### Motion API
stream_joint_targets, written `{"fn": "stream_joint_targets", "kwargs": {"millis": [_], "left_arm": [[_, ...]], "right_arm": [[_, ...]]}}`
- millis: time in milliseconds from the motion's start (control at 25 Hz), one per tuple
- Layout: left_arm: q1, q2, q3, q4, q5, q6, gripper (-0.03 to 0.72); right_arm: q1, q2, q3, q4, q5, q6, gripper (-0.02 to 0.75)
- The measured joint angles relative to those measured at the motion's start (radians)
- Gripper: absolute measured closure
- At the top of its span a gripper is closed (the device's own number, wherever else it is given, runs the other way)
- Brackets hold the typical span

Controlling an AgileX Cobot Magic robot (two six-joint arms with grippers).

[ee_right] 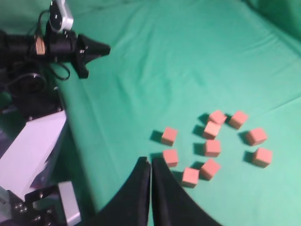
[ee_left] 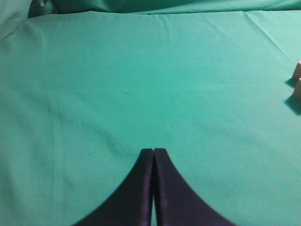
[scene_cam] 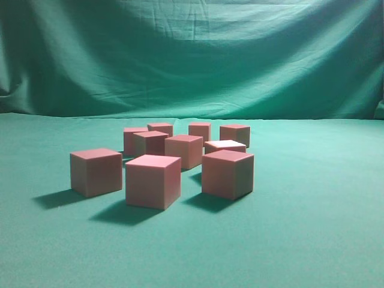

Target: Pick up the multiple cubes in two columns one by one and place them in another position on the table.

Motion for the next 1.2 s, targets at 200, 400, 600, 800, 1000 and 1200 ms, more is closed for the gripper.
{"fn": "stream_joint_targets", "kwargs": {"millis": [200, 400, 600, 800, 1000, 1200], "left_arm": [[0.000, 0.000, 0.000, 0.000, 0.000, 0.000, 0.688], [0.000, 0.000, 0.000, 0.000, 0.000, 0.000, 0.688], [0.000, 0.000, 0.000, 0.000, 0.000, 0.000, 0.688], [0.000, 0.000, 0.000, 0.000, 0.000, 0.000, 0.688], [0.000, 0.000, 0.000, 0.000, 0.000, 0.000, 0.688], [0.000, 0.000, 0.000, 0.000, 0.000, 0.000, 0.688]], "right_arm": [[-0.025, -0.134, 0.000, -0.046, 0.004, -0.008, 0.738], [-0.183, -0.218, 0.070, -0.061, -0.026, -0.071, 0.738], [-0.382, -0.309, 0.300, -0.042, -0.286, -0.091, 0.738], [-0.563, -0.392, 0.576, 0.057, -0.608, -0.094, 0.738], [-0.722, -0.470, 0.790, 0.138, -0.776, -0.094, 0.738], [-0.862, -0.569, 0.930, 0.148, -0.800, -0.094, 0.738]]}}
